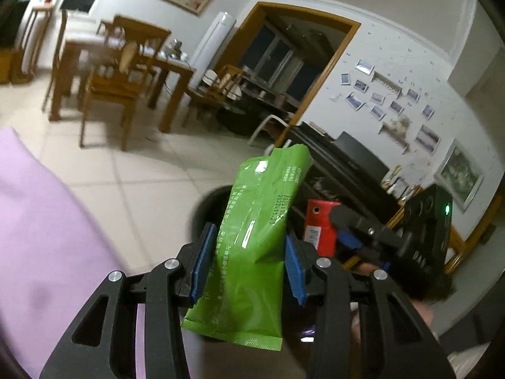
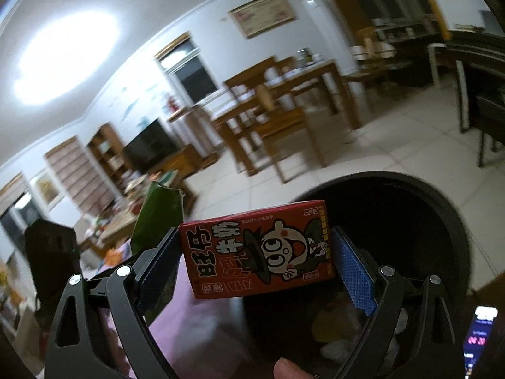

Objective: Collect trash
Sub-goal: 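Carry the green bag and red box over the bin and open both grippers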

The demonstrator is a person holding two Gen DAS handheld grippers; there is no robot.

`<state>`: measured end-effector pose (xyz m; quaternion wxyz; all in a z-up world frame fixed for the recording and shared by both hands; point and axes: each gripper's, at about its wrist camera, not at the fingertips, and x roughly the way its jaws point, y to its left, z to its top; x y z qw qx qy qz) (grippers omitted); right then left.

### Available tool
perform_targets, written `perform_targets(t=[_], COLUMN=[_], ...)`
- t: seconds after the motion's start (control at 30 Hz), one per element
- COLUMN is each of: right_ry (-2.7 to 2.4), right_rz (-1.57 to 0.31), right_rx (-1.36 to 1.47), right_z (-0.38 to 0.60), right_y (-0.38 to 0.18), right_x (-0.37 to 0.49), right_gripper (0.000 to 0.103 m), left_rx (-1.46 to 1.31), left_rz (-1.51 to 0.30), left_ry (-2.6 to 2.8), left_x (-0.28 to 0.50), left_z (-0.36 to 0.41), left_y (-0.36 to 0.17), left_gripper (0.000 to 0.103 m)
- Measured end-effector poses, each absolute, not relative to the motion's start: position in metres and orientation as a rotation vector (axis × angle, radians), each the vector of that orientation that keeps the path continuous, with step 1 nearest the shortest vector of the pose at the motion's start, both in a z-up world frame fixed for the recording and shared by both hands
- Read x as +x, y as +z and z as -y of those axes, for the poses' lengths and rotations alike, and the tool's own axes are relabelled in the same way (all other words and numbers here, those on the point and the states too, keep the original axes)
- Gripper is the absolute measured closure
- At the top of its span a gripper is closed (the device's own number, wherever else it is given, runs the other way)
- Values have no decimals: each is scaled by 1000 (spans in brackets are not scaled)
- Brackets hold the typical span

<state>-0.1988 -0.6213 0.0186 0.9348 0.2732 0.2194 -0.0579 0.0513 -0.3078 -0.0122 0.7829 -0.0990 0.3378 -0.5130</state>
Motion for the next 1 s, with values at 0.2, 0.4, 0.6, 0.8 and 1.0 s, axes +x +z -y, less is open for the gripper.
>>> perform_targets(t=[0.2, 0.4, 0.6, 0.8, 1.0], right_ry=[-200, -229, -227, -230, -226], right_rz=[-448, -461, -464, -465, -436], right_rx=[608, 641, 650, 654, 685], right_z=[657, 675, 678, 676, 674], right_y=[-6, -30, -38, -37, -30], right_x=[-216, -215, -204, -201, -203], right_gripper=[12, 12, 12, 12, 8], left_rx=[-200, -176, -144, -81, -87], left_rz=[-825, -857, -855, -849, -765], left_ry=[-1155, -1153, -1168, -1158, -1074], left_x=[52, 56, 51, 43, 39], left_z=[365, 387, 394, 407, 391], left_y=[-35, -48, -49, -50, -33], left_gripper=[61, 61, 61, 43, 5])
